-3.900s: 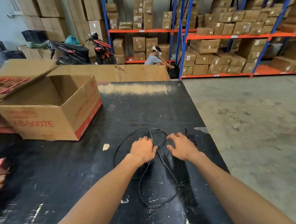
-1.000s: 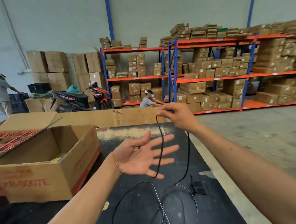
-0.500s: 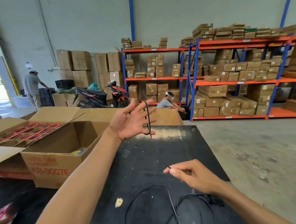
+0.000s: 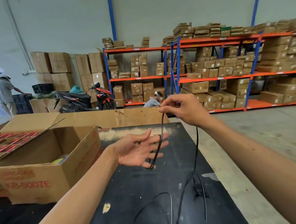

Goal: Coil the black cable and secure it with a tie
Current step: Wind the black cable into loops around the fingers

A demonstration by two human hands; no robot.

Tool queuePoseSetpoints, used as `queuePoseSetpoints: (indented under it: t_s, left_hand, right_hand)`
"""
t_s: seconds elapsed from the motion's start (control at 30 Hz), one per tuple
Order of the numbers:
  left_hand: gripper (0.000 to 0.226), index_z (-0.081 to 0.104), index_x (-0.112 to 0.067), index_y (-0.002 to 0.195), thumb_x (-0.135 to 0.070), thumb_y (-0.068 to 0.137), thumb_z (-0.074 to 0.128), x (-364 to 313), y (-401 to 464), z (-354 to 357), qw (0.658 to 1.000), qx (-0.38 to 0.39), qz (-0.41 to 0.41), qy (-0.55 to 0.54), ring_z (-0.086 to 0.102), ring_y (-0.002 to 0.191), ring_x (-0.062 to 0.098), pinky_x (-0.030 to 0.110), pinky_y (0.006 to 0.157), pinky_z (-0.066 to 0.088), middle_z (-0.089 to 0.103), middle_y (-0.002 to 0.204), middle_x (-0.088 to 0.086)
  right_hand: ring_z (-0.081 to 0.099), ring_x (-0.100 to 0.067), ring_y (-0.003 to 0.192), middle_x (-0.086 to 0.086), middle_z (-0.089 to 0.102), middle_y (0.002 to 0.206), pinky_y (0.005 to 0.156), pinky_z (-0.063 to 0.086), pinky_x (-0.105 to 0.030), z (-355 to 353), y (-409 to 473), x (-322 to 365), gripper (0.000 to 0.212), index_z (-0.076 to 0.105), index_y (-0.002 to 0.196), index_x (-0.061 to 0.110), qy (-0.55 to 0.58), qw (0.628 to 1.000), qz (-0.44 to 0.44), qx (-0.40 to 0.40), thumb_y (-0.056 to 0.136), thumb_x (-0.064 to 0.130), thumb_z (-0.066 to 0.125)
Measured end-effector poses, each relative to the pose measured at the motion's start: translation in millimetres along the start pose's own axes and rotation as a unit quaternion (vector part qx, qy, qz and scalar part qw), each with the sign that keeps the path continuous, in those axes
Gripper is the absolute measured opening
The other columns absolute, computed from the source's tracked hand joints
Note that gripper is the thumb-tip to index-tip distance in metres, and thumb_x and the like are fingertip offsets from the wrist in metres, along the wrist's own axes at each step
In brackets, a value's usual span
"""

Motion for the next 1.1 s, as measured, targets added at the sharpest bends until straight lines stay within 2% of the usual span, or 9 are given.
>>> queuePoseSetpoints:
  t_s: [0.1,0.2,0.27,0.37,0.47,0.57,0.7,0.83,1.1]
  left_hand:
    - [0.068,0.027,-0.031,0.156,-0.054,0.095,0.048,-6.5,0.0,19.5,0.997,0.063,0.038,-0.022,0.016,0.150,0.031,0.063,0.119,0.005,0.020,0.166,-0.003]
    - [0.068,0.014,-0.028,0.159,-0.053,0.099,0.037,-23.2,-4.9,30.1,0.986,0.107,0.116,-0.053,0.001,0.152,0.039,0.069,0.115,-0.006,0.007,0.168,0.005]
    - [0.067,0.010,-0.027,0.159,-0.054,0.101,0.030,-36.2,-10.5,27.6,0.979,0.105,0.166,-0.062,-0.003,0.151,0.040,0.071,0.112,-0.013,0.000,0.168,0.006]
    - [0.066,0.014,-0.027,0.159,-0.055,0.101,0.029,-53.9,-22.7,7.4,0.974,0.041,0.213,-0.069,0.004,0.150,0.043,0.073,0.114,-0.003,0.005,0.167,0.007]
    - [0.065,0.023,-0.026,0.157,-0.055,0.099,0.030,-61.2,-38.6,-25.4,0.967,-0.067,0.239,-0.062,0.025,0.144,0.046,0.075,0.111,0.013,0.021,0.164,0.011]
    - [0.064,0.029,-0.026,0.156,-0.056,0.099,0.030,-56.4,-54.7,-57.9,0.951,-0.153,0.252,-0.092,0.024,0.144,0.049,0.076,0.108,0.018,0.033,0.159,0.012]
    - [0.062,0.034,-0.028,0.153,-0.056,0.098,0.032,-36.1,-62.3,-84.7,0.943,-0.222,0.218,-0.116,0.025,0.143,0.042,0.072,0.112,0.013,0.029,0.158,0.008]
    - [0.060,0.037,-0.027,0.152,-0.056,0.099,0.031,-15.9,-52.5,-83.6,0.954,-0.224,0.155,-0.122,0.027,0.131,0.037,0.069,0.115,0.008,0.025,0.161,0.005]
    - [0.062,0.029,-0.032,0.155,-0.050,0.098,0.042,-0.3,-8.0,-14.6,0.998,-0.021,0.033,-0.054,0.014,0.150,0.038,0.063,0.119,0.000,0.020,0.165,0.002]
  right_hand:
    - [0.070,-0.019,0.084,0.005,0.076,0.086,0.080,0.058,-0.040,20.9,-1.1,-22.5,0.003,0.080,0.087,0.029,0.044,0.999,0.021,0.019,0.087,0.031,0.078]
    - [0.072,-0.014,0.094,0.010,0.078,0.090,0.092,0.057,-0.041,52.9,-19.4,-38.0,0.027,0.077,0.083,0.039,0.132,0.988,0.069,0.045,0.095,0.017,0.068]
    - [0.071,-0.006,0.091,0.012,0.078,0.091,0.087,0.057,-0.033,79.1,-38.3,-44.3,0.020,0.078,0.087,0.037,0.145,0.981,0.107,0.070,0.096,0.029,0.062]
    - [0.054,0.003,0.062,0.013,0.066,0.072,0.058,0.042,-0.015,108.4,-71.0,-41.1,0.030,0.077,0.090,0.029,0.156,0.976,0.124,0.091,0.099,0.046,0.053]
    - [0.046,0.000,0.059,0.011,0.054,0.065,0.058,0.039,-0.015,118.6,-99.3,-29.6,0.032,0.076,0.096,0.033,0.157,0.974,0.102,0.129,0.103,0.049,0.049]
    - [0.042,0.001,0.056,0.015,0.049,0.060,0.059,0.039,-0.015,111.8,-114.4,-18.0,0.027,0.078,0.101,0.029,0.163,0.970,0.090,0.154,0.104,0.040,0.053]
    - [0.044,-0.002,0.053,0.014,0.053,0.056,0.055,0.037,-0.017,86.8,-108.3,-1.2,0.022,0.080,0.095,0.026,0.164,0.965,0.087,0.186,0.100,0.036,0.062]
    - [0.051,0.005,0.052,0.022,0.062,0.060,0.051,0.038,-0.008,51.5,-71.8,21.8,0.013,0.077,0.087,0.023,0.145,0.972,0.042,0.182,0.096,0.027,0.069]
    - [0.060,0.008,0.066,0.032,0.067,0.068,0.060,0.041,-0.006,11.1,14.2,10.6,0.010,0.073,0.075,0.044,-0.001,0.996,0.000,0.093,0.085,0.044,0.076]
Point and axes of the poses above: each hand's wrist, its own y-axis towards the middle knuckle, its own z-axis out of the palm, x = y × z, the point moved 4 cm from there along y, towards the middle knuckle
